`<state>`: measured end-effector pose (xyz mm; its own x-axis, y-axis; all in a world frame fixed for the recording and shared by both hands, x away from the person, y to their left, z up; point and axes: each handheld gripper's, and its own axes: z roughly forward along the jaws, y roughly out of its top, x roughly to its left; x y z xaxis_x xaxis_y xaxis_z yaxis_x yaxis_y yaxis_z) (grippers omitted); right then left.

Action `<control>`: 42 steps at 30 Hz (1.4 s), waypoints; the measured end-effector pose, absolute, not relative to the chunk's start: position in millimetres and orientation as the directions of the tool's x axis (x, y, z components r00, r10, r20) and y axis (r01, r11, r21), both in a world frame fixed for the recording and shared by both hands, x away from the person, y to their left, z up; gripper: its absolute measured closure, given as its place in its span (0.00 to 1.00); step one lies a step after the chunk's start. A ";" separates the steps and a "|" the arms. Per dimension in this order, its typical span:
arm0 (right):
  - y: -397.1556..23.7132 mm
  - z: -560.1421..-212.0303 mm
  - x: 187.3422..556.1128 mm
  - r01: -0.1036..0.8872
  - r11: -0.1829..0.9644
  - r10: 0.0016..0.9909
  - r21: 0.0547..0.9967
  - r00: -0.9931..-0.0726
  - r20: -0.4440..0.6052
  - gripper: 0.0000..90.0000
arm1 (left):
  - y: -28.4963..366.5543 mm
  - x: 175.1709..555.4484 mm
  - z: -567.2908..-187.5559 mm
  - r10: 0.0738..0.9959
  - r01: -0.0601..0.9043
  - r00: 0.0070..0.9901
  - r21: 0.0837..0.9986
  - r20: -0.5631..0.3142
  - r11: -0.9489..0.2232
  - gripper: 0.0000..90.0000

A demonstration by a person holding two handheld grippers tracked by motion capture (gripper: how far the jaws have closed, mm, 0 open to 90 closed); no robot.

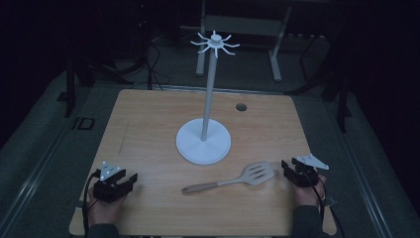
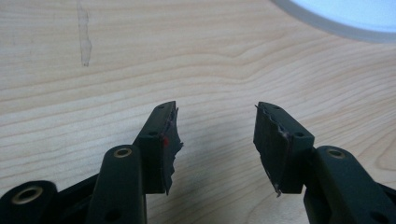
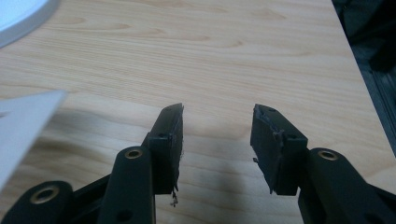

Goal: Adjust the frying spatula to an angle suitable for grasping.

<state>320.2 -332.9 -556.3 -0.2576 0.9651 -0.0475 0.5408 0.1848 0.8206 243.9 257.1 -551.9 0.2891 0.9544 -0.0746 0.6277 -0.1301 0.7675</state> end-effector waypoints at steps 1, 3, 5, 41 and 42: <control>-331.3 -554.8 319.5 0.535 0.195 0.962 0.822 -0.267 -0.055 0.60 | 256.9 243.4 -551.1 0.952 0.621 0.296 0.773 -0.080 -0.128 0.55; -331.3 -554.8 319.5 0.535 0.195 0.962 0.822 -0.267 -0.055 0.60 | 256.4 243.0 -550.2 0.949 0.618 0.304 0.776 -0.083 -0.130 0.55; -325.7 -547.1 316.4 0.509 0.226 0.952 0.831 -0.295 -0.078 0.60 | 254.6 244.2 -549.0 0.942 0.633 0.313 0.765 -0.118 -0.115 0.56; -235.0 -515.3 309.9 0.383 0.586 0.678 0.714 -0.714 -0.174 1.00 | 245.4 243.5 -546.1 0.937 0.627 0.347 0.753 -0.039 -0.200 0.57; -232.3 -516.5 310.8 0.384 0.598 0.673 0.704 -0.718 -0.179 1.00 | 246.1 243.5 -546.3 0.939 0.627 0.341 0.754 -0.042 -0.194 0.57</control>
